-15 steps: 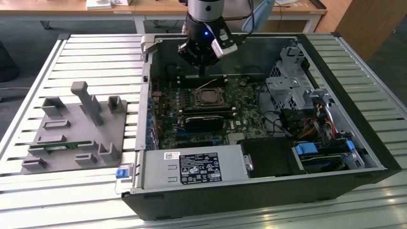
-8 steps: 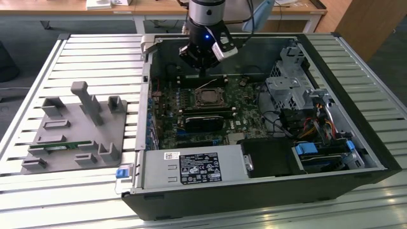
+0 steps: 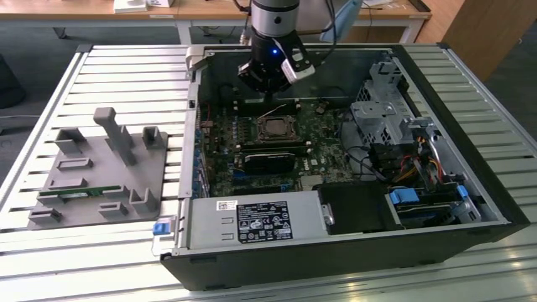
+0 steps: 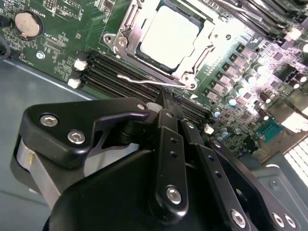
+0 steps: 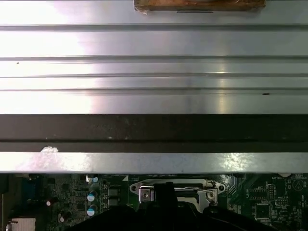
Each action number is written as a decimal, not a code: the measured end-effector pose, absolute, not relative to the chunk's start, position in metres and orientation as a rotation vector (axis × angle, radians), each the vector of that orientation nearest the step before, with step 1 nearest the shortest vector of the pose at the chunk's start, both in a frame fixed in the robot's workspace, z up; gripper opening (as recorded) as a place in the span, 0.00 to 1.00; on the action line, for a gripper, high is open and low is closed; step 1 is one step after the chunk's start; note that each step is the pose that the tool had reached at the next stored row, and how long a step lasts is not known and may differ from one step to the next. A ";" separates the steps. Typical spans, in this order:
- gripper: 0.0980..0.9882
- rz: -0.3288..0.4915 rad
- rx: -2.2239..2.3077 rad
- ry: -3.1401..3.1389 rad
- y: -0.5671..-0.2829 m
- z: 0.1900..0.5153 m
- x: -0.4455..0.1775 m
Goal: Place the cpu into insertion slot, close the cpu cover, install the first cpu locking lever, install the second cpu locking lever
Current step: 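Install the first cpu locking lever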
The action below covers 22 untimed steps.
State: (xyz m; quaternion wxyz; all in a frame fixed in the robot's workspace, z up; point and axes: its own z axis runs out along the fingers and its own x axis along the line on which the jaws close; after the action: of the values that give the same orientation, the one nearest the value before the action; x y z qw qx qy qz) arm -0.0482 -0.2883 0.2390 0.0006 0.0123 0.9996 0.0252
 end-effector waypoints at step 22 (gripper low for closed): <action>0.01 0.069 0.000 3.142 -0.287 0.223 -0.038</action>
State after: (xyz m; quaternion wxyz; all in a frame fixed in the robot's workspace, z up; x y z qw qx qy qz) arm -0.0380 -0.2872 0.2228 -0.0004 0.0000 0.9998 0.0218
